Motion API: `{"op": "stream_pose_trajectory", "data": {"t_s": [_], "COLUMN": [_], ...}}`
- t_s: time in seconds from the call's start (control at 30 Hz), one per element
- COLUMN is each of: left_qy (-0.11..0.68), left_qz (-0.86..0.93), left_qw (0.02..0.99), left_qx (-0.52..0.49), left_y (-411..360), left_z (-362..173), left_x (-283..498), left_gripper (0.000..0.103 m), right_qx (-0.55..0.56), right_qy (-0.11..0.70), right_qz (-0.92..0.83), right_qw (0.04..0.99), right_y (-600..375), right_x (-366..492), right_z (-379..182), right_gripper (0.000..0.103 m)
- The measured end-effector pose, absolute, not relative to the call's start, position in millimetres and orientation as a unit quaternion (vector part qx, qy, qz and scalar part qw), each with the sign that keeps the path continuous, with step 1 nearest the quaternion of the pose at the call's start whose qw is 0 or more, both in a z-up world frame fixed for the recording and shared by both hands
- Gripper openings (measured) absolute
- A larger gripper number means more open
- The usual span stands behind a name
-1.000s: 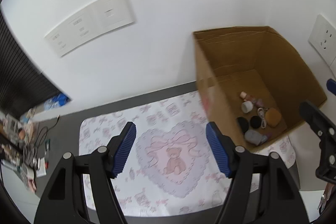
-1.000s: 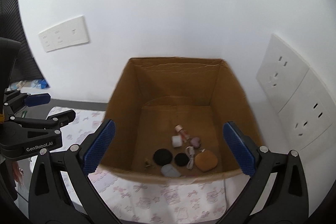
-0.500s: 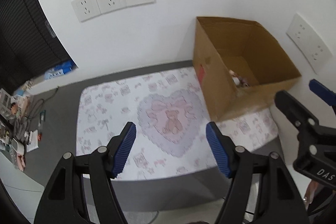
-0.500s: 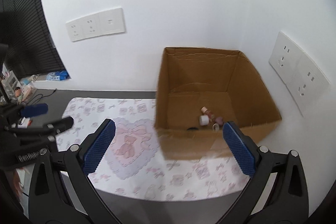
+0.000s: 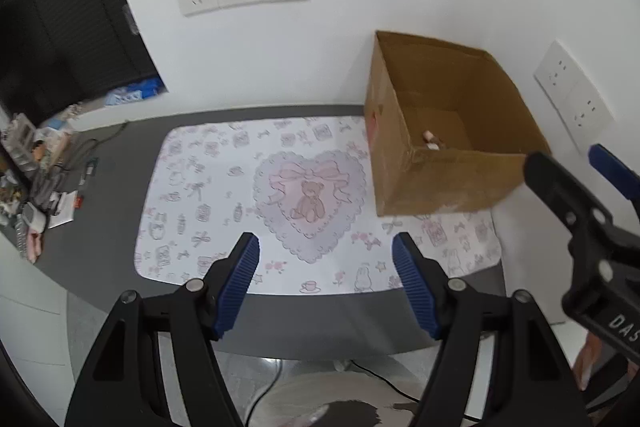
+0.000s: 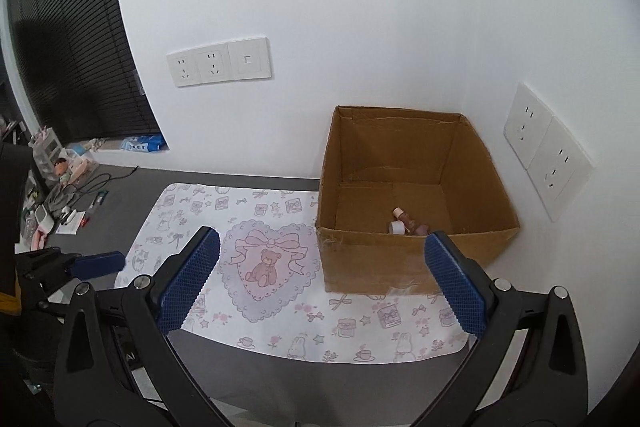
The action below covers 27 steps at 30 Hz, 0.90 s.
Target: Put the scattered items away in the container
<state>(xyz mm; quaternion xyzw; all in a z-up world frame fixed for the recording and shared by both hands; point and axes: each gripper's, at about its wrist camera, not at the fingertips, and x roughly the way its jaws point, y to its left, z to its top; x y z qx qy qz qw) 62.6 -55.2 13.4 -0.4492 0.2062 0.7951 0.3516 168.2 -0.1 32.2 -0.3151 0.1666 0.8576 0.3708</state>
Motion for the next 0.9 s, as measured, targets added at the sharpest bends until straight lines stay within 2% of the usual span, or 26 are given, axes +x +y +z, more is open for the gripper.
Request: {"op": "stream_pose_trajectory", "data": {"t_s": [0.33,0.9], "left_qy": [0.186,0.192], "left_qz": [0.830,0.823], "left_qw": [0.318,0.337], "left_qx": [-0.419,-0.415], "left_y": [-44,-35], "left_z": [46,48], "left_x": [98,115], "left_gripper": [0.068,0.068], "right_qx": [-0.350,-0.336], "right_qy": [0.149,0.158], "right_qz": [0.851,0.854], "right_qw": [0.363,0.365], "right_y": [16,16], "right_x": [220,250], "right_z": [61,72], "right_gripper": [0.103,0.103]}}
